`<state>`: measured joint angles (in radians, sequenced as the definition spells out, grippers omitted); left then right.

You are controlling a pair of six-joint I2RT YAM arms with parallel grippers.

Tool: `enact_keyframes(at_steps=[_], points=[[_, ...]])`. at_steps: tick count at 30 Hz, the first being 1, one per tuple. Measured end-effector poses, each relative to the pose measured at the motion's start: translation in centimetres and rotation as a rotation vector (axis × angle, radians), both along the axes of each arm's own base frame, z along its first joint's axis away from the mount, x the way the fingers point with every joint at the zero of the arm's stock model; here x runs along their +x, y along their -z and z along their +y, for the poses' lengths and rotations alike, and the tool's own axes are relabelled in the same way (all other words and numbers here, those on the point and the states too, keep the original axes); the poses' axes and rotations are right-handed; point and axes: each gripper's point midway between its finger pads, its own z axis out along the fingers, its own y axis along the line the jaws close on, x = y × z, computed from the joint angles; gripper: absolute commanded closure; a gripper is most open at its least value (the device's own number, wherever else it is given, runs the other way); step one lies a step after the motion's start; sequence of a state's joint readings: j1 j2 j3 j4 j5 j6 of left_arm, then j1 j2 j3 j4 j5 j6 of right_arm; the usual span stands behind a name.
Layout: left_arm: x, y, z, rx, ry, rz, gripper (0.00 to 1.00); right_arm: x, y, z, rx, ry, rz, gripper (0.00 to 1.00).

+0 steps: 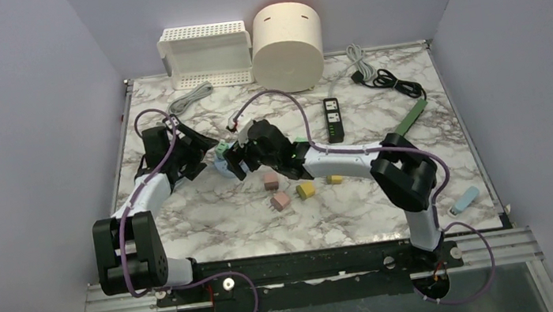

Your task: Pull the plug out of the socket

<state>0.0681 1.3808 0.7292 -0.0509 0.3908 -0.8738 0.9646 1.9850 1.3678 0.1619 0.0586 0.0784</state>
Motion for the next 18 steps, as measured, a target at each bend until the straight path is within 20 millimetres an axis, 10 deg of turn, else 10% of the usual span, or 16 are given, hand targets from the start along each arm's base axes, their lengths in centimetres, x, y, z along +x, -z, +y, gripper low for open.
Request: enact_keyframes(at_steps=[10,18], points=[[0.0,-0.1,0.1,-0.002,0.001,-0.002,0.09,1.9,-1.6,0.5,0.072,-0.016,-0.005,0.19],[-0.1,0.0,0.4,0.004,0.0,-0.004,0.09,1.4,2.8,0.8,0.014,-0.05,0.066,0.21]])
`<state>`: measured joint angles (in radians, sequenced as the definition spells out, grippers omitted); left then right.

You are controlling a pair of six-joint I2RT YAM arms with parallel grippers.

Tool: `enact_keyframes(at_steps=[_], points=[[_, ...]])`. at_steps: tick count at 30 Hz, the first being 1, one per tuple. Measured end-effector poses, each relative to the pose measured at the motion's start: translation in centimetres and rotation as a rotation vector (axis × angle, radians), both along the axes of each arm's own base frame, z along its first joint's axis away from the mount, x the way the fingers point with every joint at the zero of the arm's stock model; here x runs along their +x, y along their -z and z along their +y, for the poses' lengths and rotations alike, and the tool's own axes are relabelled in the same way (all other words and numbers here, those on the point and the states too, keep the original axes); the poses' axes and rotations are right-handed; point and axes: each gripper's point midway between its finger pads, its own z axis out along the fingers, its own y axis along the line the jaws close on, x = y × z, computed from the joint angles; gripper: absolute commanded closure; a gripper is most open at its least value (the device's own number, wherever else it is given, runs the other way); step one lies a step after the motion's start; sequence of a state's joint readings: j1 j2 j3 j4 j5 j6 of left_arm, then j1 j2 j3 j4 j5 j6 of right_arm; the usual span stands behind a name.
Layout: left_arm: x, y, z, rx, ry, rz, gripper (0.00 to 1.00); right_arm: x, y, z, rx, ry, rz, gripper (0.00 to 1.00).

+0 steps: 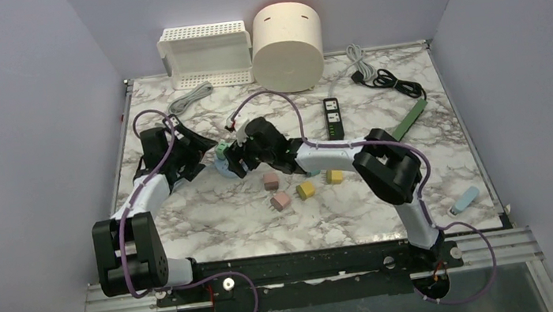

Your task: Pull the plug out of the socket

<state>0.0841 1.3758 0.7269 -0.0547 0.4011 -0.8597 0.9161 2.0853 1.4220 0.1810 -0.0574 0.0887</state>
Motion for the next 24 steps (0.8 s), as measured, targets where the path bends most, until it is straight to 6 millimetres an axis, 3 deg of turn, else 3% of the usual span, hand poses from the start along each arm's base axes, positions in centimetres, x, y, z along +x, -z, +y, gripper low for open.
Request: enact_keyframes(at_steps=[6,17,24], points=[[-0.9,1.1,-0.2,0.001,0.016,0.024,0.1,-0.2,1.2,0.0,-0.017,-0.007,0.017,0.29],[-4.0,3.9,-0.7,0.001,0.051,0.096,0.11,0.3,2.7,0.2,-0.034,-0.011,0.019,0.53],[-5.1,5.0,-0.9,-0.006,0.061,0.124,0.12,0.5,2.5,0.2,-0.032,-0.012,0.01,0.98]])
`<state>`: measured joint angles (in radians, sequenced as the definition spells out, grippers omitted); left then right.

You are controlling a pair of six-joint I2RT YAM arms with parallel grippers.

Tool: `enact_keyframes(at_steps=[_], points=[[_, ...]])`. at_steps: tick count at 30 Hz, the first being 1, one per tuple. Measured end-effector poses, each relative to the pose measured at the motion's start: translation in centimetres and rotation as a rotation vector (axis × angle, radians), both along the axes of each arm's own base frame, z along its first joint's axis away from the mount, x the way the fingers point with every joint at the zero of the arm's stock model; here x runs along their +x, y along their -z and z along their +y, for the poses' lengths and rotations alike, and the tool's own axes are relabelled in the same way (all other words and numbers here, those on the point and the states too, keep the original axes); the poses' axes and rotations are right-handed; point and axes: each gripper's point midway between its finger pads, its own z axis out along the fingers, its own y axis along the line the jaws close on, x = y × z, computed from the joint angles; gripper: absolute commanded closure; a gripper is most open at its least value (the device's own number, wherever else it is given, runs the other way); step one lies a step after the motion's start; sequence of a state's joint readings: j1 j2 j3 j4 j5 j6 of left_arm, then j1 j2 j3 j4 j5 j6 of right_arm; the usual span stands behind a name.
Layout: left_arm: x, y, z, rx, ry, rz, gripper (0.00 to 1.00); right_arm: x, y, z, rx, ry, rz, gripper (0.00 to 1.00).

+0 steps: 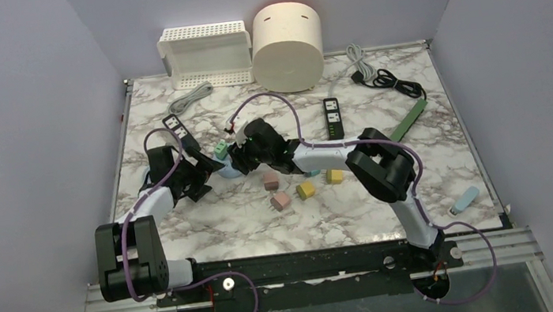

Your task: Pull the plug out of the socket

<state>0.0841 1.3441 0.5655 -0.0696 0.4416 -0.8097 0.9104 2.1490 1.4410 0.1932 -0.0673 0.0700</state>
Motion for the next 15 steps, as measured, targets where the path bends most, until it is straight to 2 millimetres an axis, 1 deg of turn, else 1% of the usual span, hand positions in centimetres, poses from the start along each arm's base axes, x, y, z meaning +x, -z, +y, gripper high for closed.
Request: enact_keyframes(at_steps=[8,11,15], points=[[0.3,0.2,-0.2,-0.01,0.007,-0.006,0.12,-0.1,-0.1,0.1,0.01,-0.001,0.009,0.99],[0.4,0.6,-0.4,-0.026,0.008,0.003,0.12,-0.3,-0.5,0.2,0.03,0.002,0.031,0.99],[0.7,0.5,-0.7,-0.055,0.008,-0.004,0.12,-0.8,-1.3,0.4,0.064,0.007,0.075,0.99]])
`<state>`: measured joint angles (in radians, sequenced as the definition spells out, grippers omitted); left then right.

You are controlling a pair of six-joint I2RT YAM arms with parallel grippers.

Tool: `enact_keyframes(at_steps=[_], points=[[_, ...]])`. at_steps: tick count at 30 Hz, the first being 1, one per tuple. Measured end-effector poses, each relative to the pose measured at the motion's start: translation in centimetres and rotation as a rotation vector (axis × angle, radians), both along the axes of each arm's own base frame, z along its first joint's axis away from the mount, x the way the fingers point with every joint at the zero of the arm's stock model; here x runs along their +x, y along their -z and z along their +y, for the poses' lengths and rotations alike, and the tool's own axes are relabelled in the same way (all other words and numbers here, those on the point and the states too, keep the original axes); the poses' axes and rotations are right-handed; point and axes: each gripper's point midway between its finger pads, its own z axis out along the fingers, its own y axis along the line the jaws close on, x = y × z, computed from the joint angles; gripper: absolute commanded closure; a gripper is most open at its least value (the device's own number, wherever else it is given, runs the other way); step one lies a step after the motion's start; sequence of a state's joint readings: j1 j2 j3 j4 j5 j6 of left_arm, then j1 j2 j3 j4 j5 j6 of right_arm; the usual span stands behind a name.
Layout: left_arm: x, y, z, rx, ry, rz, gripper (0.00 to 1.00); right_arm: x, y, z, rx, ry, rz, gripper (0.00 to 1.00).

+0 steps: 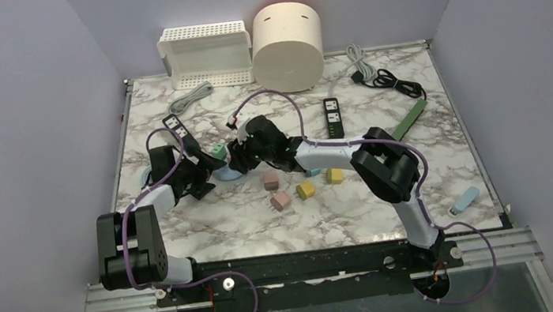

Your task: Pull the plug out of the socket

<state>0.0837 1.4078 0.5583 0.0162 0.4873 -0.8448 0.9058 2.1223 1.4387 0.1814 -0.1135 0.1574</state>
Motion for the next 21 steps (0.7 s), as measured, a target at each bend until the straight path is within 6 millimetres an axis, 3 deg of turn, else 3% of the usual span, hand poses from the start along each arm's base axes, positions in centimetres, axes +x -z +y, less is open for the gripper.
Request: enact_keyframes(at_steps=[6,11,16,19,21], points=[[0.4,0.0,-0.1,-0.026,-0.024,-0.003,0.17,-0.9,-1.3,0.5,0.065,0.005,0.077,0.99],[0.4,0.1,-0.2,-0.059,-0.055,0.008,0.29,-1.4,-1.5,0.8,0.102,0.022,0.139,0.99],[0.3,0.1,-0.6,-0.128,-0.103,0.018,0.67,-1.7,-1.5,0.9,0.13,0.045,0.193,0.99],[0.6,-0.4,-0.6,-0.159,-0.129,0.009,0.98,-1.9,-0.9,0.6,0.139,0.066,0.228,0.99],[1.0,-1.0,-0.6,-0.174,-0.139,-0.011,1.0,-1.8,-1.1,0.4,0.149,0.079,0.241,0.99]])
